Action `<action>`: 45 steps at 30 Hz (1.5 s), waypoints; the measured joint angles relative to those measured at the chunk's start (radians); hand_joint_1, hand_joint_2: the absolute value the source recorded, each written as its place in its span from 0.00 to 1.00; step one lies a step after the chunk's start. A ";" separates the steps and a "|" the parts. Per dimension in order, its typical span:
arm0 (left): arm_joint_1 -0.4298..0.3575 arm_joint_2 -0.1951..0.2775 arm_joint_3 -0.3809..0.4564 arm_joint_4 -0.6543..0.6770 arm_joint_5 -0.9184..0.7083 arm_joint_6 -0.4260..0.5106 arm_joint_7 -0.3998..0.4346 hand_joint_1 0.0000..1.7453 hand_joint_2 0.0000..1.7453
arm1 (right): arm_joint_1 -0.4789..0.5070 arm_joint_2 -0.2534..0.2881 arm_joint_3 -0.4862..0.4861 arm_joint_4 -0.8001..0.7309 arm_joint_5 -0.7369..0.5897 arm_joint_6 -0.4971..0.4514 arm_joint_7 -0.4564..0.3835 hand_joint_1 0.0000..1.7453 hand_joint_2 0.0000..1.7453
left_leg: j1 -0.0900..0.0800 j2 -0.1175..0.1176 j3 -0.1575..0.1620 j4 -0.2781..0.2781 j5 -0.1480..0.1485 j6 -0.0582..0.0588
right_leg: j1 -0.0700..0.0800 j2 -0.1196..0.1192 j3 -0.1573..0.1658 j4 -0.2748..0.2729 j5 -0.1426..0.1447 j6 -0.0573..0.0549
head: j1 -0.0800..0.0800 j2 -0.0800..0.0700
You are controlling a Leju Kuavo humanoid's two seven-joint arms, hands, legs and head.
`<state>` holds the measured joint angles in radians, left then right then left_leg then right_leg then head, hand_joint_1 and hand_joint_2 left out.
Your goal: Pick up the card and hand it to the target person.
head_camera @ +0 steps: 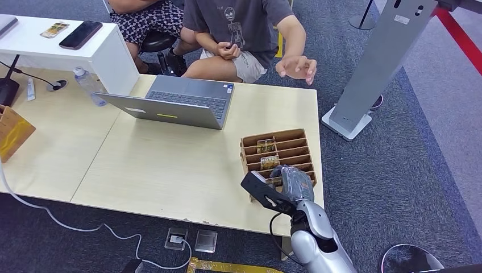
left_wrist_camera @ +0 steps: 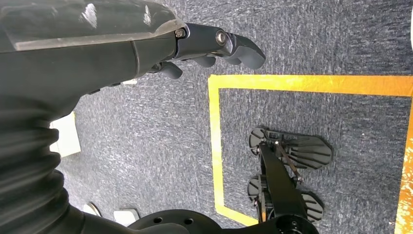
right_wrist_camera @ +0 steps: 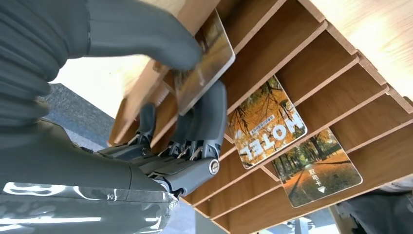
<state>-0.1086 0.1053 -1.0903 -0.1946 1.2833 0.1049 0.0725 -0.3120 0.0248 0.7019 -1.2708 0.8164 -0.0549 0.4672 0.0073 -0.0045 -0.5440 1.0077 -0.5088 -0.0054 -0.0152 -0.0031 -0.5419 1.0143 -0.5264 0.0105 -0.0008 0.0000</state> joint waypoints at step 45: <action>0.004 0.002 -0.005 0.000 0.013 0.008 -0.017 0.00 1.00 | -0.185 -0.051 -0.057 -0.243 0.008 0.011 -0.038 0.86 1.00 | 0.000 0.001 0.001 0.000 0.000 0.000 | 0.000 0.000 0.001 0.000 0.000 0.000 | 0.000 0.000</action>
<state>-0.1050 0.1068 -1.0949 -0.1946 1.2965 0.1130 0.0554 -0.4971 -0.0260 0.6454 -1.5138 0.8243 -0.0437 0.4289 0.0073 -0.0039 -0.5428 1.0079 -0.5086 -0.0054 -0.0152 -0.0026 -0.5405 1.0144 -0.5259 0.0102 -0.0008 0.0000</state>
